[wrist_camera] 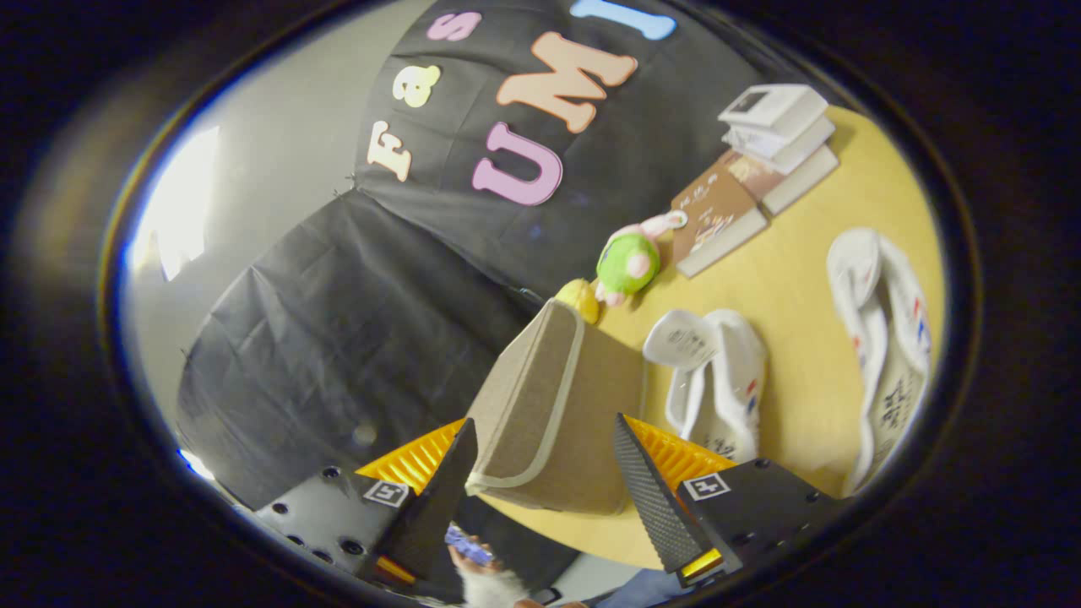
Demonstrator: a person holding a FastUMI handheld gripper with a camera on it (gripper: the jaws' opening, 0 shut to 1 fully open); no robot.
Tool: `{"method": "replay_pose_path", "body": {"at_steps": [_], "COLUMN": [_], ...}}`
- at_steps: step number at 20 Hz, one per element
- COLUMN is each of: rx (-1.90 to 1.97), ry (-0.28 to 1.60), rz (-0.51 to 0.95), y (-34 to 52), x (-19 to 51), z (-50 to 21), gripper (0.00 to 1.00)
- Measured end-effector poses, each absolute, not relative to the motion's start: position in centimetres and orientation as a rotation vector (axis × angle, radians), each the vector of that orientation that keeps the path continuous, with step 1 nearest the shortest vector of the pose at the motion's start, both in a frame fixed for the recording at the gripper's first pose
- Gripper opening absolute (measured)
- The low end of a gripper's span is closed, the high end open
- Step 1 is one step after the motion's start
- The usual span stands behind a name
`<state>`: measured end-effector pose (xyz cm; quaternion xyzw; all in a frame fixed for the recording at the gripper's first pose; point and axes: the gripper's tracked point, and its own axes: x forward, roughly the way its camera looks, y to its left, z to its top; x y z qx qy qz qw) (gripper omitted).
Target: Open the storage box then place both shoes into the box .Put the left shoe in first, then the right shoe, with the right side of both shoes facing outward in a uniform manner.
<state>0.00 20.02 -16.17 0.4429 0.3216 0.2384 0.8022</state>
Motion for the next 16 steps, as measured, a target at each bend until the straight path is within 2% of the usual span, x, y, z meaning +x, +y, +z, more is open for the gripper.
{"method": "replay_pose_path", "body": {"at_steps": [11,16], "rx": [1.188,1.272], "ry": [0.879,0.826], "rz": [0.559,0.588], "y": [25.7,26.1], "x": [-0.1,0.9], "z": [-19.9,-18.4], "gripper": [1.0,0.99]}}
